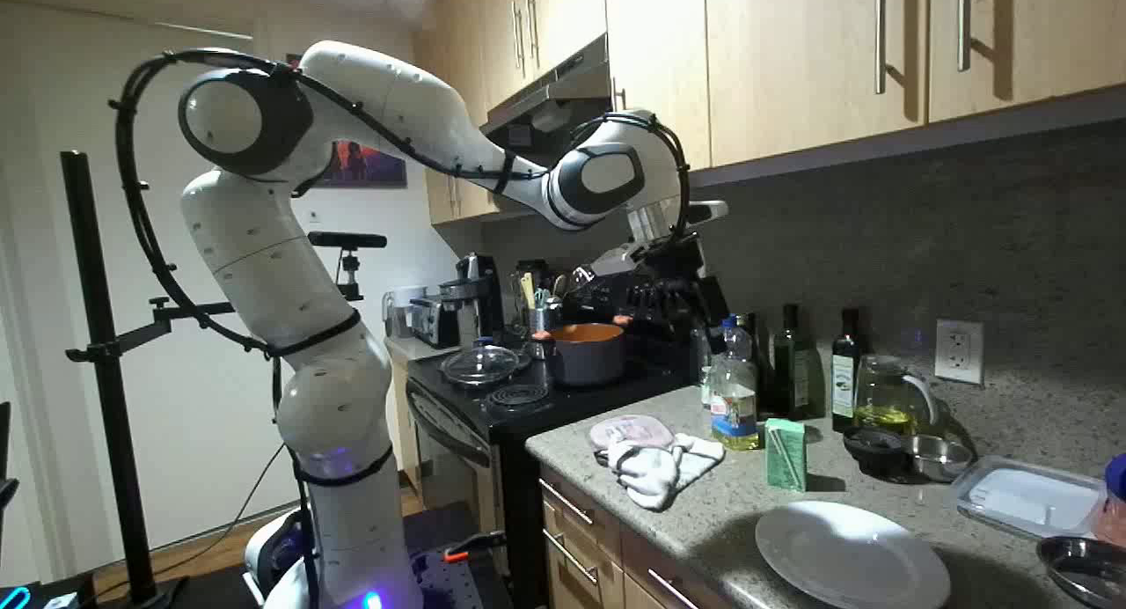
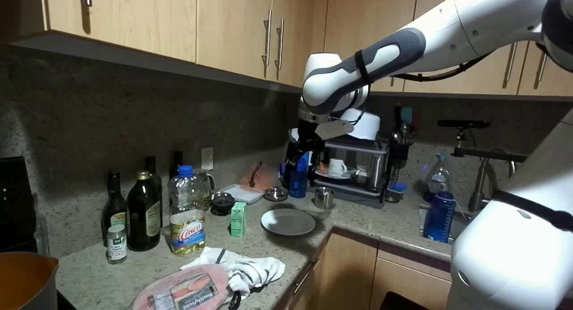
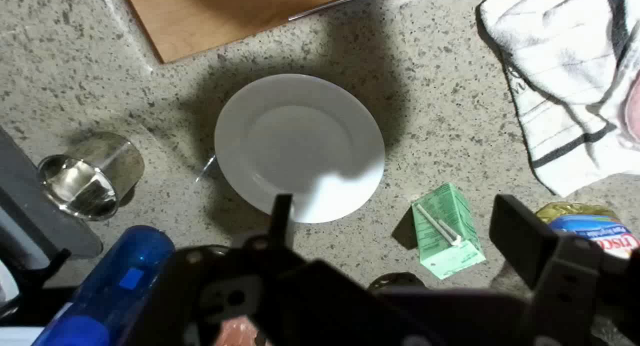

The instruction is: Put the object on top of the white towel on the white plate

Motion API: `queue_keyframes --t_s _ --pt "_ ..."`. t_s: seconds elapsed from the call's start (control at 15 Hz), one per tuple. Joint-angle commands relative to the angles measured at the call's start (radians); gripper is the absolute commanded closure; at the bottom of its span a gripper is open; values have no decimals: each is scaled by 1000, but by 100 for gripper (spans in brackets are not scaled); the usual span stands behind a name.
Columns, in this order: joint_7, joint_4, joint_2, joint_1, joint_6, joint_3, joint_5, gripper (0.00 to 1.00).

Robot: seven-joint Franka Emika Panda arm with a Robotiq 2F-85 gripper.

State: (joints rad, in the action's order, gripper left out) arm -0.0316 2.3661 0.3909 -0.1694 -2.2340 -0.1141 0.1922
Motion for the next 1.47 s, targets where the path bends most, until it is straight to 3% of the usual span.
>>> queue_keyframes --t_s 0.0,0.4,0.8,1.07,1.13,1.2,1.4 --pt "0 -2 0 3 3 -3 1 0" --pt "-237 -50 -9 104 3 -24 -82 0" --pt "-617 -78 -10 220 58 -99 -252 0" --pt "-860 -107 -17 259 165 -142 -360 0" --pt "-889 -120 -23 248 210 -138 -352 0" --pt "-823 -75 -4 222 140 -108 -341 0" --pt "-833 -77 -4 218 150 -108 -343 0"
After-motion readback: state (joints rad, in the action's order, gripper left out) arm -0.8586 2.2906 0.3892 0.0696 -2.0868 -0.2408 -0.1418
